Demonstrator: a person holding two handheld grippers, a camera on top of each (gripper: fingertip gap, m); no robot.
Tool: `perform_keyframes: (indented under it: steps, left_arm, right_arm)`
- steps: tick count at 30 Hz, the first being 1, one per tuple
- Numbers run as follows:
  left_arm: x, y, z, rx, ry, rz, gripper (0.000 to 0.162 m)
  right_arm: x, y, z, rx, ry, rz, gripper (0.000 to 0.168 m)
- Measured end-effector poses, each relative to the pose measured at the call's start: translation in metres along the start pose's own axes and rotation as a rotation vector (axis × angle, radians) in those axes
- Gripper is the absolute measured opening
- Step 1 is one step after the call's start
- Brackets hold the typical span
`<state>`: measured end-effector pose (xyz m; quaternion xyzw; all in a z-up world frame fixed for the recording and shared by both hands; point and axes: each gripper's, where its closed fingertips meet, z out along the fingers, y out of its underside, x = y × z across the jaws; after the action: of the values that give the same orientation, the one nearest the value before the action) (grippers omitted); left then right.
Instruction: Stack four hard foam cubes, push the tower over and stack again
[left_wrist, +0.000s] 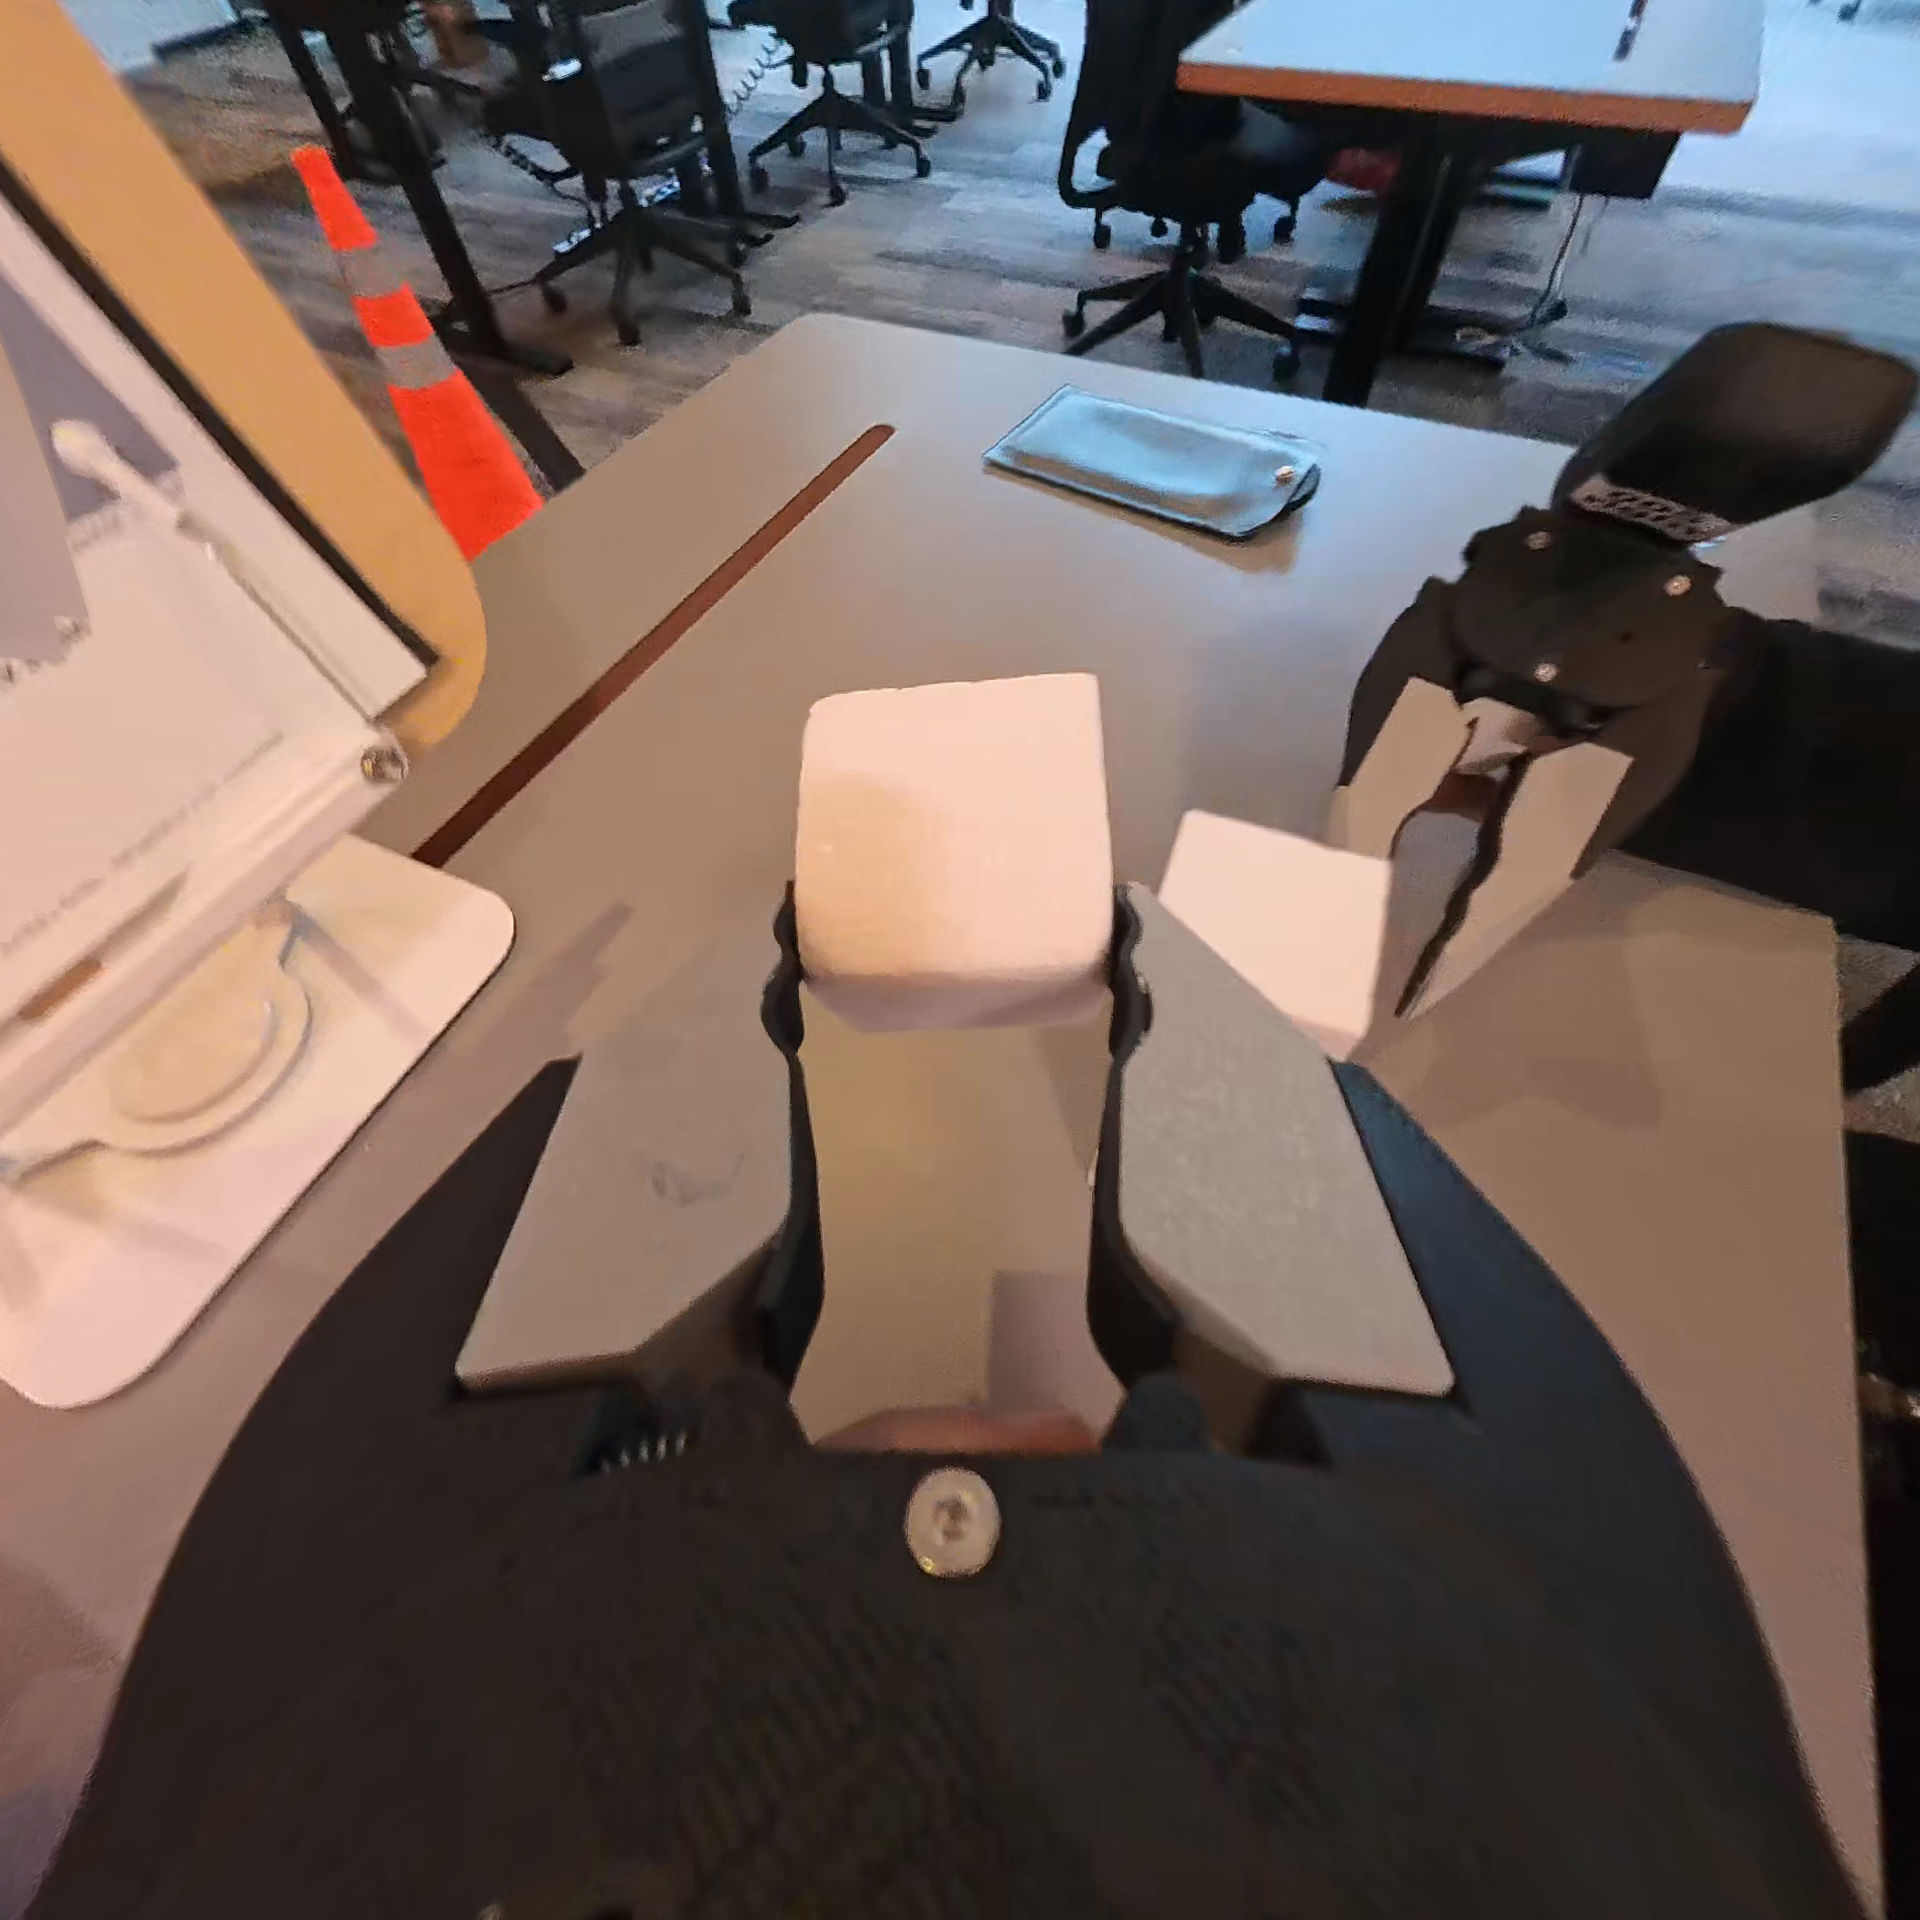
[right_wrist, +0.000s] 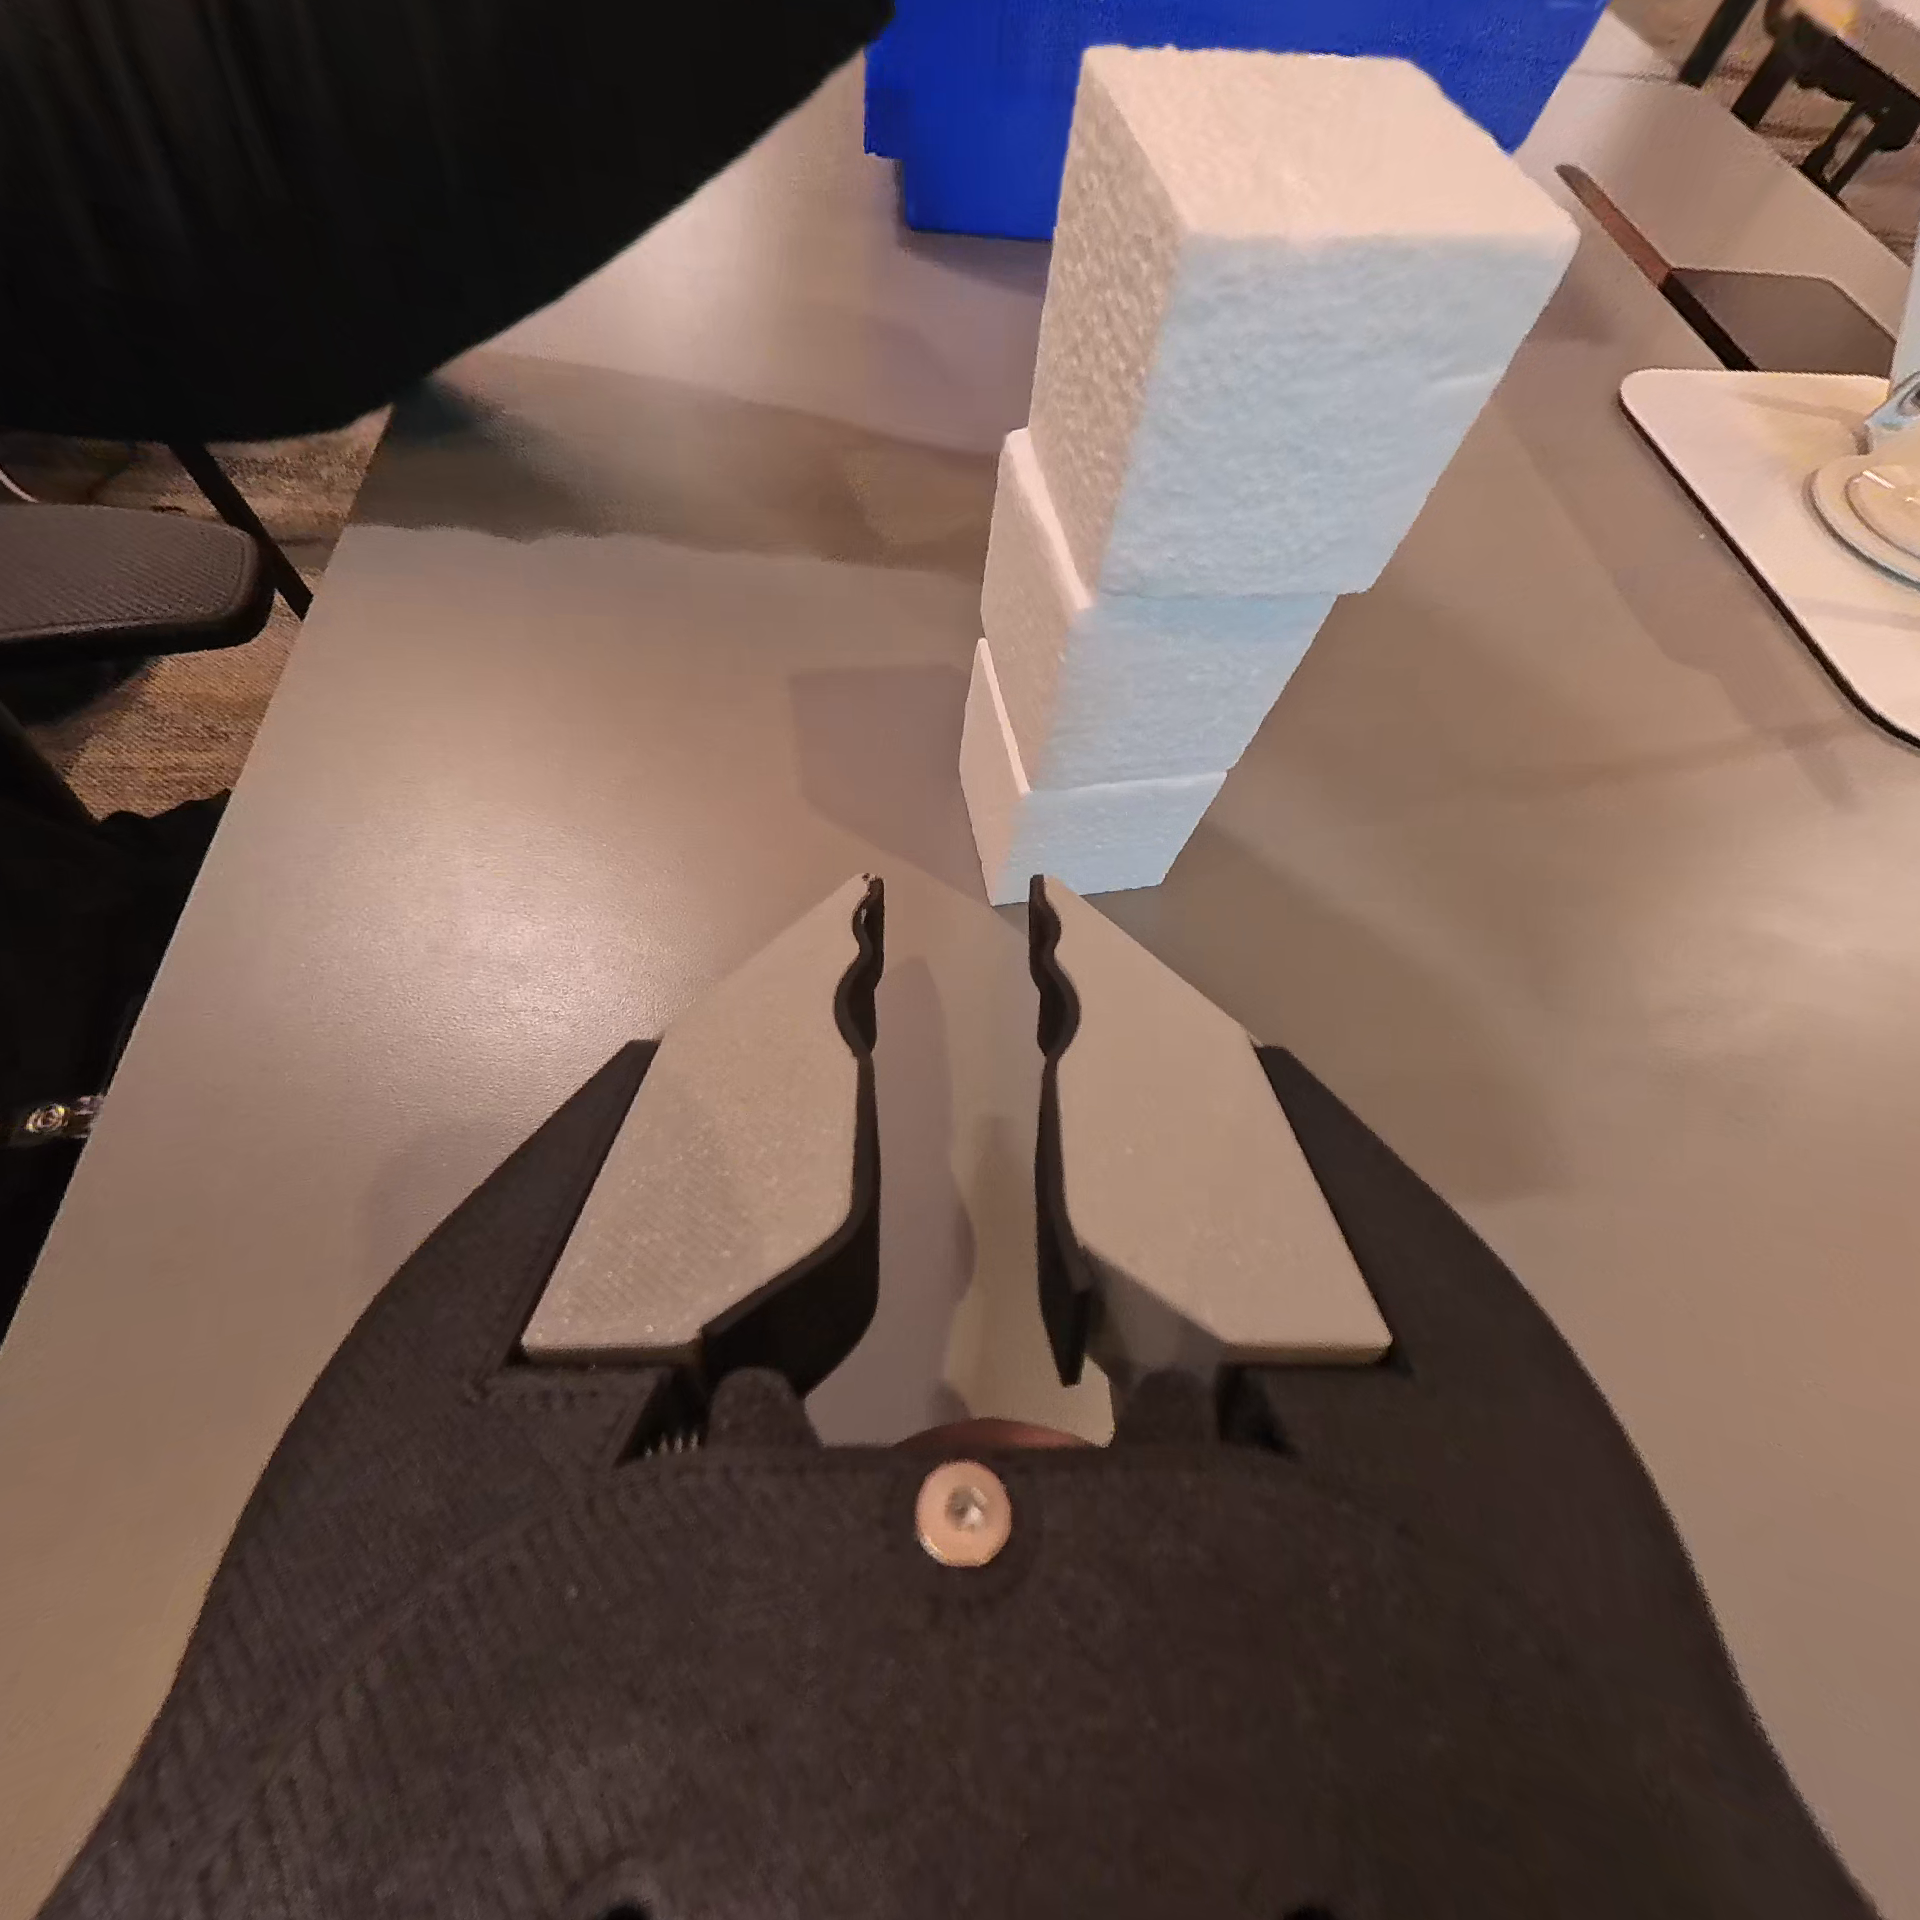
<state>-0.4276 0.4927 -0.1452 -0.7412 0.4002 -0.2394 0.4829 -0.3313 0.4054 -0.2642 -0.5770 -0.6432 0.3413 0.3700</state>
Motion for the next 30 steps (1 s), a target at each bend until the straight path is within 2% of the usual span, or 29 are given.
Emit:
perform_keyframes:
  steps: [6, 15, 30]
  left_arm:
    - [0.043, -0.031, -0.004, -0.040, 0.146, 0.094, 0.057]
    - [0.065, -0.018, 0.005, -0.169, 0.239, 0.139, 0.057]
    - [0.074, -0.003, 0.013, -0.247, 0.281, 0.197, 0.057]
  right_arm:
    - [-0.004, -0.004, 0.000, 0.005, -0.008, -0.020, 0.025]
    - [-0.006, -0.007, -0.002, 0.011, -0.004, -0.033, 0.025]
    - [-0.006, -0.006, -0.002, 0.010, -0.006, -0.035, 0.025]
